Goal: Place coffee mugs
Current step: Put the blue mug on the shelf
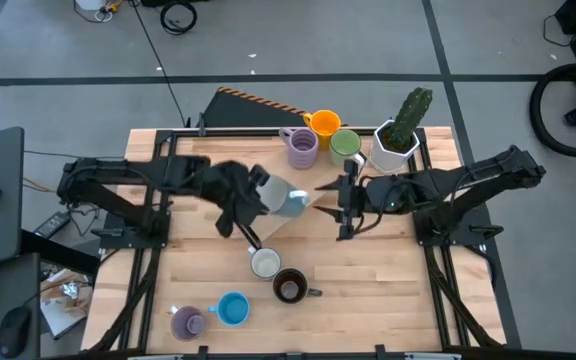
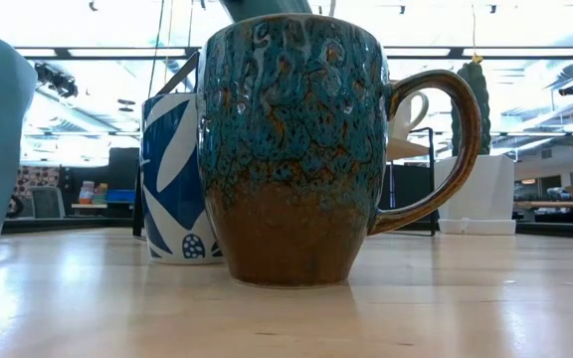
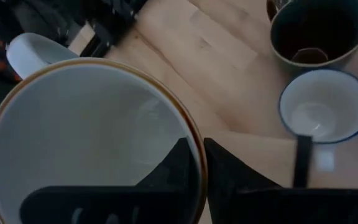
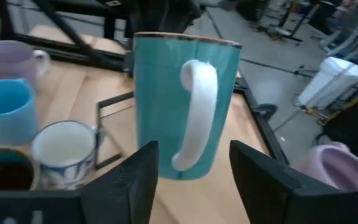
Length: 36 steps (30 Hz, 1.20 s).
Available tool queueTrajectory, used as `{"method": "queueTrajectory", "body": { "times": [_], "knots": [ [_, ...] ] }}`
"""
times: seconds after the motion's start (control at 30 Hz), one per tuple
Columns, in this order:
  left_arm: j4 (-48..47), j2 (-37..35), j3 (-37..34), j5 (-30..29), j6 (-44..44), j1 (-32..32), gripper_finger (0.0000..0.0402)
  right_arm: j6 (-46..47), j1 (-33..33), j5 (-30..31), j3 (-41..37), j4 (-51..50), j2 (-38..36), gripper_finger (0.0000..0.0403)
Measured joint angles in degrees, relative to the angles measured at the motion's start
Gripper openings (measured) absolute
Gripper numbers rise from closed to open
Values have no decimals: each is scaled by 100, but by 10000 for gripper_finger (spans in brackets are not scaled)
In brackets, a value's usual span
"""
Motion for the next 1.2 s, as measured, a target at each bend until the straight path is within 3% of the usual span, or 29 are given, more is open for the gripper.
{"method": "queueTrajectory", "body": {
  "times": [0.27, 0.6, 1.2],
  "knots": [
    [168, 134, 0, 793, 597, 519, 30, -96, -71, 231, 1, 834, 125, 227],
    [297, 477, 0, 750, 1127, 405, 33, 23, -111, 351, -1, 1251, 615, 223],
    [272, 487, -2, 544, 1478, 480, 37, 371, -113, 288, -1, 975, 675, 105]
  ]
}}
